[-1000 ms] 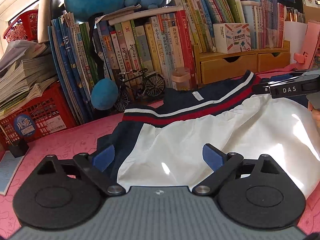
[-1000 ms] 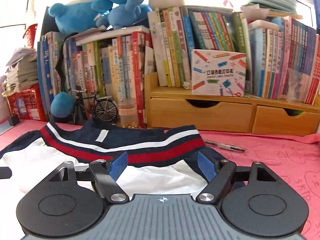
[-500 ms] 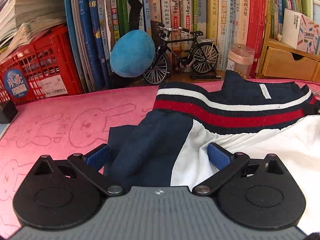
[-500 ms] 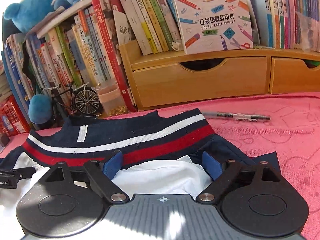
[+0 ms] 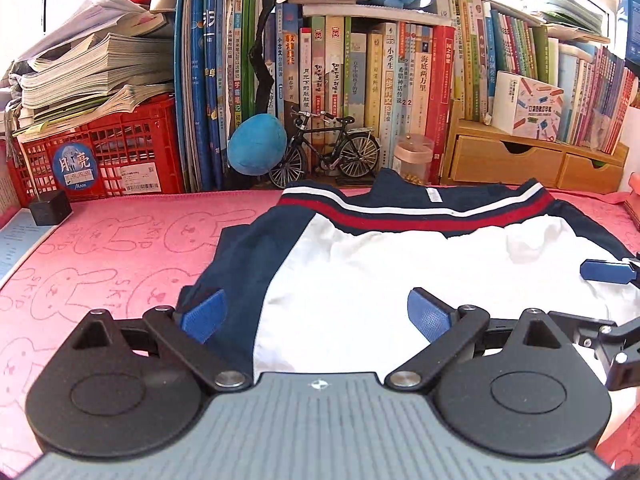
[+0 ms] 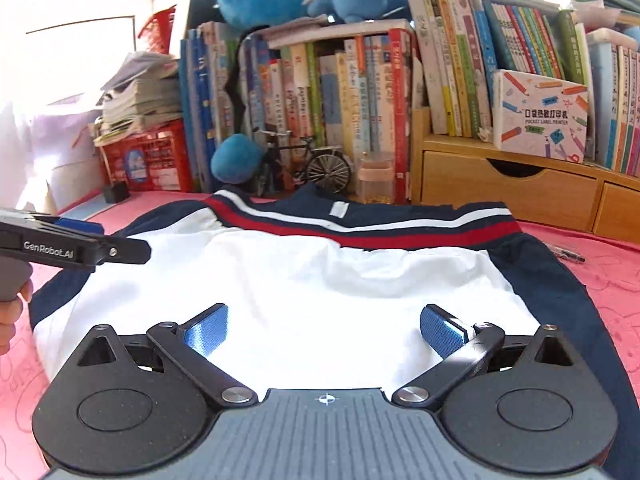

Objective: Fold clothes

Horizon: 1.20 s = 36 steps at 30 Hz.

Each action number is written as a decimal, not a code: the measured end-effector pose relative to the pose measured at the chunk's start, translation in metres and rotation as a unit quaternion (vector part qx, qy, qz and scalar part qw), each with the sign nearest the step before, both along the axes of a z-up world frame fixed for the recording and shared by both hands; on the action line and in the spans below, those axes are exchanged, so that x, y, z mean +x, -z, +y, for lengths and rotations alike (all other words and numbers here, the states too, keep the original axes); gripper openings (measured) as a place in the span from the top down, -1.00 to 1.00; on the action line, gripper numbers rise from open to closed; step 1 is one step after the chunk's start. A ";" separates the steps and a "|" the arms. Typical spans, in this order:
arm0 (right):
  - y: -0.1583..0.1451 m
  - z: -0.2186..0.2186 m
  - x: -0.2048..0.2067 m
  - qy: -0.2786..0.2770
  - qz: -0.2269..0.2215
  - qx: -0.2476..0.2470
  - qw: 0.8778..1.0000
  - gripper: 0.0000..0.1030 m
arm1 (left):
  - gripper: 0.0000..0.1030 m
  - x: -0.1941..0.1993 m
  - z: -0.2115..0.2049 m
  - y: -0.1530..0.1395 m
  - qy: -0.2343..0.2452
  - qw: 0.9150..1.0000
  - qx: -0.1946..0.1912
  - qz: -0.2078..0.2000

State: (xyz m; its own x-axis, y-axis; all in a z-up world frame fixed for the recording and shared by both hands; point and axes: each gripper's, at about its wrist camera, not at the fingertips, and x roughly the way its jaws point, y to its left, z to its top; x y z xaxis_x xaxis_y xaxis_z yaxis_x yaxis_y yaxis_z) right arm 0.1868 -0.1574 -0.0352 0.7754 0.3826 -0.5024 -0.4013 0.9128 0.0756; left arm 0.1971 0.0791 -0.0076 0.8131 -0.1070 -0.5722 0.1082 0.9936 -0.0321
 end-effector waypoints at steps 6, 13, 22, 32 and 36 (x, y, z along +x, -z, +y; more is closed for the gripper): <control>0.005 0.013 -0.019 0.006 0.018 -0.059 0.998 -1.00 | -1.00 -0.016 -0.025 0.022 0.005 1.000 0.019 -0.002; 0.008 0.005 -0.041 0.054 0.066 -0.054 0.995 -1.00 | -1.00 -0.017 -0.022 0.026 0.004 1.000 0.007 0.000; 0.004 0.004 -0.059 0.074 0.021 -0.022 0.997 -1.00 | -1.00 -0.022 -0.024 0.019 0.015 0.999 0.037 0.000; 0.019 0.002 -0.041 0.083 0.070 -0.022 0.994 -1.00 | -1.00 0.029 -0.058 0.005 0.084 0.990 0.010 0.112; 0.021 0.001 -0.042 0.083 0.070 -0.020 0.994 -1.00 | -1.00 0.065 -0.081 0.023 0.090 0.983 0.026 0.156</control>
